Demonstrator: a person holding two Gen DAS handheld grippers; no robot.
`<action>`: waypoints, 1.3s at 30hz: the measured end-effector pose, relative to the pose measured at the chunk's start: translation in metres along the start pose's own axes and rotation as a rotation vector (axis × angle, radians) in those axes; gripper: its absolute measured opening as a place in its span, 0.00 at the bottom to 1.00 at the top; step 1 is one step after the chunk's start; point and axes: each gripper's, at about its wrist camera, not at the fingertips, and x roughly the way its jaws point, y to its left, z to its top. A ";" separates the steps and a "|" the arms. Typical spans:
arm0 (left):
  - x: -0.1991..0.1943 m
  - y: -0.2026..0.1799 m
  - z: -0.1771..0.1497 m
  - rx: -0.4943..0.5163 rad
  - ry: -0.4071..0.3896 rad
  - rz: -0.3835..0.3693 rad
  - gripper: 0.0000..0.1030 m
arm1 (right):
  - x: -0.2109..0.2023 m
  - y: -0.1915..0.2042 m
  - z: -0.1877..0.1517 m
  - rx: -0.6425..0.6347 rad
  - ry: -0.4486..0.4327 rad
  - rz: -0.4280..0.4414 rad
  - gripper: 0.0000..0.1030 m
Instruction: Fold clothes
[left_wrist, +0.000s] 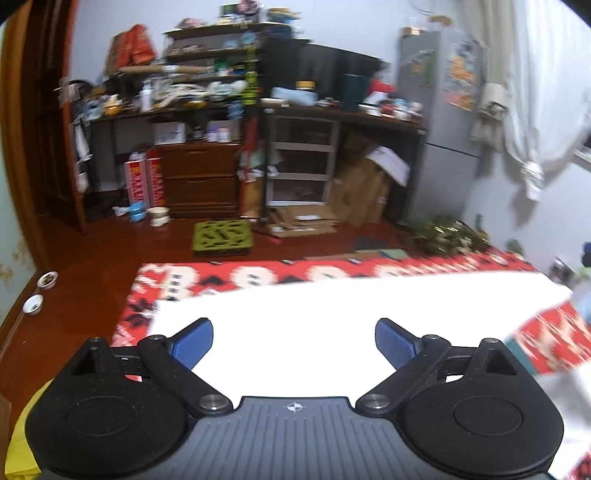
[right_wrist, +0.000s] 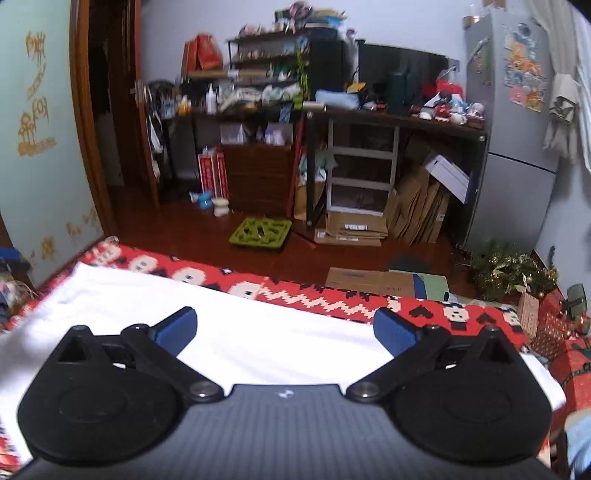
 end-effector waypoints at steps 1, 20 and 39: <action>-0.005 -0.010 -0.006 0.005 0.001 -0.012 0.93 | -0.014 0.001 -0.005 0.009 0.003 0.005 1.00; 0.007 -0.070 -0.114 -0.230 0.128 -0.137 0.41 | -0.050 0.106 -0.136 0.098 0.070 0.153 0.63; 0.043 -0.044 -0.134 -0.339 0.182 -0.203 0.19 | 0.125 0.168 -0.109 -0.070 0.226 0.331 0.17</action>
